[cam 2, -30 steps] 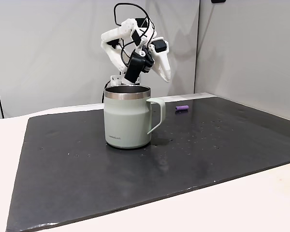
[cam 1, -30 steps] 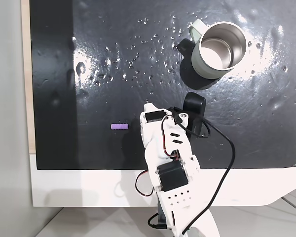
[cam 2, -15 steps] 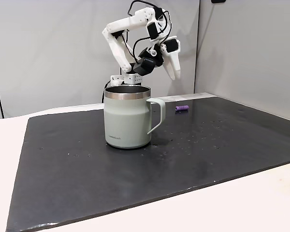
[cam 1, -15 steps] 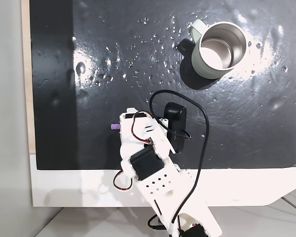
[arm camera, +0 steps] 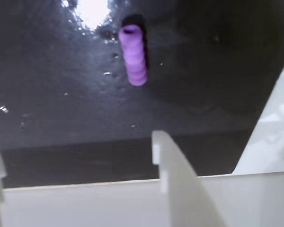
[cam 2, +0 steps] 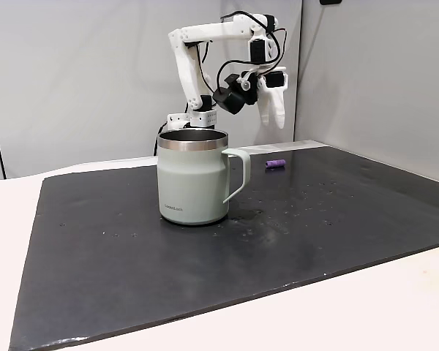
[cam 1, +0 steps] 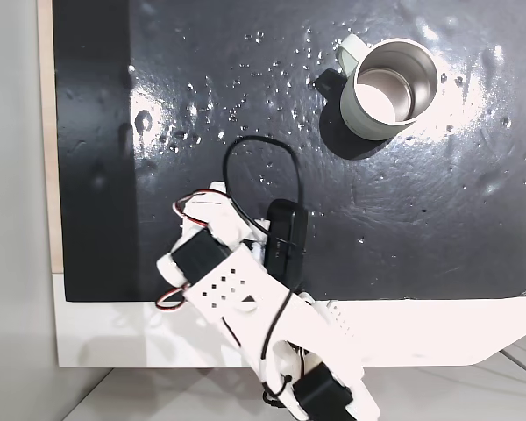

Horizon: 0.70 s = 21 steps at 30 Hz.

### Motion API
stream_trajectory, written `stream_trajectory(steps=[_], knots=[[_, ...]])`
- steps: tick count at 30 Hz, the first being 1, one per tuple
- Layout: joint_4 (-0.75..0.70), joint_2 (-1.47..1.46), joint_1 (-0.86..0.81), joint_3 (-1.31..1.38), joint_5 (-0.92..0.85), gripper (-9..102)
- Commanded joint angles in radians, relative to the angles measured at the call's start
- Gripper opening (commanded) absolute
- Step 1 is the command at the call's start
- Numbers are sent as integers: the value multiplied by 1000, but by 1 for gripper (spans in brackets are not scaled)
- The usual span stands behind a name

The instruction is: Grasp a pengrip and put it in the cup.

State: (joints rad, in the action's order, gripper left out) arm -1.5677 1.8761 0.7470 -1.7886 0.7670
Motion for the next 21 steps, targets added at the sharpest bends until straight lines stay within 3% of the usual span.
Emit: stream_trajectory(steps=[1,21], knots=[[-40,-52,15,95,37,34],[-40,-353,144,158,77,34]])
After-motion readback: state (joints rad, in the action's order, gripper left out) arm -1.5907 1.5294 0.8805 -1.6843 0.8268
